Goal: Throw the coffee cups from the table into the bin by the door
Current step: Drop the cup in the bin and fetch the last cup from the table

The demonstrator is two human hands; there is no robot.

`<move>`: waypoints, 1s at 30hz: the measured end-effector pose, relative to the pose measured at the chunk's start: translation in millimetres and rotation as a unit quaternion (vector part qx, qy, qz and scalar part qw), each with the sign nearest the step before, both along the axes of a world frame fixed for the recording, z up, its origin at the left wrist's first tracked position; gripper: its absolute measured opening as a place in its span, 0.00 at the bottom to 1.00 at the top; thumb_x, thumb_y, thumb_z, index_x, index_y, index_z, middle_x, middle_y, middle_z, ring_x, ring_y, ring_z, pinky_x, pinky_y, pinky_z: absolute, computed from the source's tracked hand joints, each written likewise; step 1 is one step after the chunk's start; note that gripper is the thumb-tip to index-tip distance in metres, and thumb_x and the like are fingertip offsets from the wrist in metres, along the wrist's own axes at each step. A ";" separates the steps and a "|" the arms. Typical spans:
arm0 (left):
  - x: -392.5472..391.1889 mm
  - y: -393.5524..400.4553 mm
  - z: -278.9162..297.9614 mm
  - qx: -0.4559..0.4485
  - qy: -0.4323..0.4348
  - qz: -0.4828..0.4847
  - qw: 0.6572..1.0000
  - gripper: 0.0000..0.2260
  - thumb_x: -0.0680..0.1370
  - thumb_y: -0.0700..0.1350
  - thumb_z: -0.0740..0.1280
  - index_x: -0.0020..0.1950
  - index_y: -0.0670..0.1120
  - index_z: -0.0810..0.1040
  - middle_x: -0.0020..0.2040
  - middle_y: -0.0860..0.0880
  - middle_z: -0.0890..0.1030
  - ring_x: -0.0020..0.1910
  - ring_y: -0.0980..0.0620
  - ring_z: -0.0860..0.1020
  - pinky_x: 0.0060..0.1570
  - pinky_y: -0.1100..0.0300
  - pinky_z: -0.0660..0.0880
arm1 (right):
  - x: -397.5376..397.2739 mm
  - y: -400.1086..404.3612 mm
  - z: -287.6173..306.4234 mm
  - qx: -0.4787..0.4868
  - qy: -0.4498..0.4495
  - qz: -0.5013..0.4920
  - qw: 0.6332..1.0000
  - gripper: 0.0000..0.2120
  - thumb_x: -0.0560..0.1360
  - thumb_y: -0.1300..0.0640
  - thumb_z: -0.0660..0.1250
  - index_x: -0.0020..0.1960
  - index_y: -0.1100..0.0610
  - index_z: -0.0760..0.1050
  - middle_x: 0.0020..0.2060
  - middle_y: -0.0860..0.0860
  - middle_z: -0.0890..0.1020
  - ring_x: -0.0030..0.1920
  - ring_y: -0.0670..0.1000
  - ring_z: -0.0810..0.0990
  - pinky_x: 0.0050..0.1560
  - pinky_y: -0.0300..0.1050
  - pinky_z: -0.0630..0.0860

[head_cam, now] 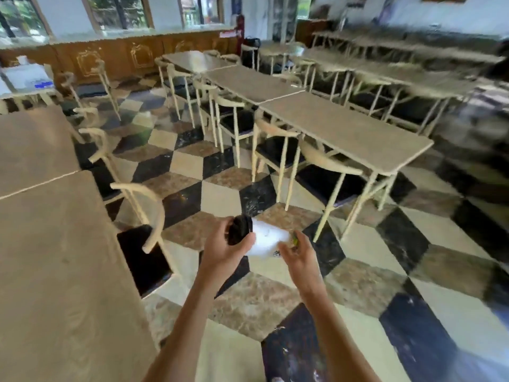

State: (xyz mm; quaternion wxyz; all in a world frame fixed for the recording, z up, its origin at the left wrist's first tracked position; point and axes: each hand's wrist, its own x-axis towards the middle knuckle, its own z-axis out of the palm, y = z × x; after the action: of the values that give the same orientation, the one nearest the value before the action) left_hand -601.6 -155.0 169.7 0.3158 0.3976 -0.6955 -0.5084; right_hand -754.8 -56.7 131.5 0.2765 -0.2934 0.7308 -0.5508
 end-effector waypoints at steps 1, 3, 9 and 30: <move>-25.5 19.3 0.4 -0.010 -0.004 -0.042 0.999 0.21 0.68 0.62 0.71 0.59 0.59 0.77 0.53 0.57 0.82 0.51 0.65 0.80 0.48 0.70 0.74 | -20.6 29.0 1.1 -0.007 -0.011 -0.032 0.999 0.27 0.77 0.51 0.67 0.73 0.56 0.64 0.63 0.55 0.77 0.60 0.54 0.79 0.63 0.54 0.75; -77.8 62.2 1.2 -0.038 -0.023 -0.108 0.993 0.25 0.69 0.62 0.69 0.65 0.59 0.75 0.57 0.58 0.81 0.54 0.65 0.78 0.51 0.73 0.71 | -60.3 91.1 2.7 -0.015 -0.022 -0.097 0.995 0.27 0.77 0.51 0.68 0.72 0.56 0.65 0.61 0.56 0.78 0.59 0.55 0.79 0.62 0.57 0.75; -236.4 214.8 -7.3 -0.100 -0.054 -0.286 0.951 0.32 0.71 0.61 0.67 0.74 0.50 0.71 0.65 0.49 0.78 0.62 0.56 0.75 0.57 0.71 0.70 | -169.7 284.7 -3.5 -0.030 -0.026 -0.252 0.967 0.29 0.77 0.49 0.68 0.74 0.55 0.64 0.64 0.53 0.76 0.60 0.53 0.79 0.56 0.45 0.78; -617.0 649.3 -108.2 -0.123 -0.131 -0.586 0.790 0.35 0.71 0.57 0.70 0.76 0.49 0.67 0.68 0.46 0.77 0.67 0.48 0.75 0.65 0.50 0.72 | -431.6 740.2 -97.4 0.080 -0.083 -0.571 0.813 0.28 0.74 0.54 0.70 0.72 0.55 0.66 0.55 0.52 0.80 0.50 0.49 0.82 0.54 0.52 0.79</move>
State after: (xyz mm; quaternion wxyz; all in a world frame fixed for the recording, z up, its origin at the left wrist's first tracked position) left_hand -1218.6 494.3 61.5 -0.0908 -0.0660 -0.8864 -0.4492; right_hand -1186.4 683.5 34.1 -0.0054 0.2463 0.7829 -0.5712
